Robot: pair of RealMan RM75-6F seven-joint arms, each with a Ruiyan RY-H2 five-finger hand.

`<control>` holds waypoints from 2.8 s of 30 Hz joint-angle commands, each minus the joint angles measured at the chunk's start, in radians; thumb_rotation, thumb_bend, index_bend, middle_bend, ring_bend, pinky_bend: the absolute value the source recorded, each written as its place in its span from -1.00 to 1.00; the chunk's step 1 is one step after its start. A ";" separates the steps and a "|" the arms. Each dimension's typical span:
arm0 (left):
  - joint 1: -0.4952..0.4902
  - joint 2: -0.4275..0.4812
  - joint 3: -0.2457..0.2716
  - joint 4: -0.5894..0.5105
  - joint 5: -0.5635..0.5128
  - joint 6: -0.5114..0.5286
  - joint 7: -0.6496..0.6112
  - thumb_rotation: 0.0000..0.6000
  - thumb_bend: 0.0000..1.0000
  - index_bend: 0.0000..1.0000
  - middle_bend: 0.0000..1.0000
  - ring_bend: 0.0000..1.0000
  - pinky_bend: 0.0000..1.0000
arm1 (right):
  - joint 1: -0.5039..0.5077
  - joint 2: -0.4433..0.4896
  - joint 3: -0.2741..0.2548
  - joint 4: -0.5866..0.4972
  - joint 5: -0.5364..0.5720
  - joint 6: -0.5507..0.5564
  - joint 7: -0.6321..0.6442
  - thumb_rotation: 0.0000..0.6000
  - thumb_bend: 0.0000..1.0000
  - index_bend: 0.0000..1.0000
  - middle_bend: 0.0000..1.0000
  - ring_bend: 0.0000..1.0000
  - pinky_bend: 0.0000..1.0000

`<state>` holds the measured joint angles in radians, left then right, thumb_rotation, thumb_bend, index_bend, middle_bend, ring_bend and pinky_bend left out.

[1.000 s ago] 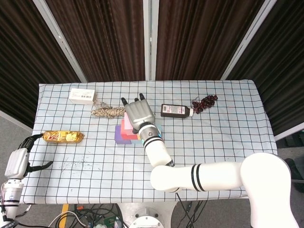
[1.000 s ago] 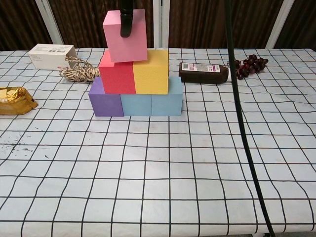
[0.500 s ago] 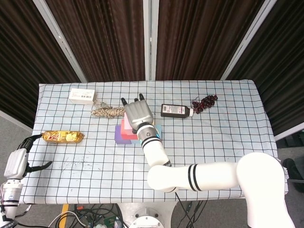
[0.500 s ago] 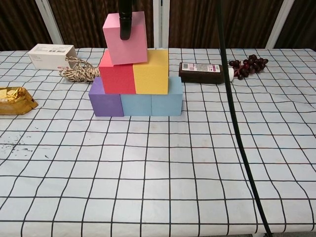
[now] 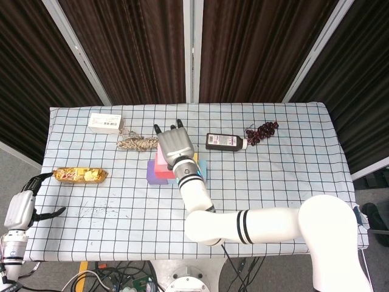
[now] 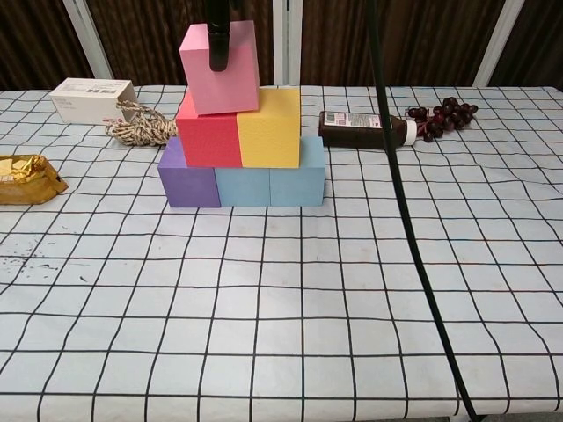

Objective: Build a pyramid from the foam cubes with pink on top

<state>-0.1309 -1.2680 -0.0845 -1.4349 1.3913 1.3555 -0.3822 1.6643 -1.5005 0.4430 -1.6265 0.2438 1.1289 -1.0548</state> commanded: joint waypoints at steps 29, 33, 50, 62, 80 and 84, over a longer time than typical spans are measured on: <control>0.002 -0.003 0.004 0.011 0.003 -0.011 -0.015 1.00 -0.93 -0.69 -0.71 -0.78 -0.64 | -0.028 -0.025 0.047 -0.013 -0.014 0.044 -0.054 1.00 -0.77 -1.00 0.00 -0.67 -0.98; 0.001 -0.003 0.003 0.012 0.004 -0.011 -0.019 1.00 -0.93 -0.69 -0.71 -0.78 -0.64 | -0.029 -0.027 0.056 -0.019 -0.014 0.064 -0.056 1.00 -0.77 -1.00 0.00 -0.67 -0.98; -0.001 -0.005 0.004 0.025 0.004 -0.019 -0.034 1.00 -0.93 -0.69 -0.71 -0.78 -0.64 | -0.013 -0.077 0.111 0.014 0.024 0.145 -0.093 1.00 -0.77 -1.00 0.06 -0.64 -1.00; 0.000 -0.008 0.006 0.032 0.003 -0.024 -0.039 1.00 -0.93 -0.69 -0.71 -0.78 -0.64 | -0.017 -0.107 0.133 0.040 0.019 0.147 -0.123 1.00 -0.76 -1.00 0.06 -0.63 -1.00; 0.001 -0.010 0.006 0.040 0.000 -0.028 -0.046 1.00 -0.93 -0.69 -0.71 -0.78 -0.64 | -0.029 -0.129 0.150 0.049 0.006 0.152 -0.157 1.00 -0.76 -1.00 0.06 -0.63 -1.00; 0.002 -0.011 0.007 0.041 0.001 -0.028 -0.046 1.00 -0.93 -0.69 -0.71 -0.78 -0.64 | -0.032 -0.134 0.150 0.055 0.003 0.154 -0.165 1.00 -0.76 -1.00 0.06 -0.63 -1.00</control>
<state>-0.1293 -1.2790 -0.0777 -1.3939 1.3920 1.3276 -0.4283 1.6330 -1.6337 0.5934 -1.5722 0.2471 1.2824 -1.2191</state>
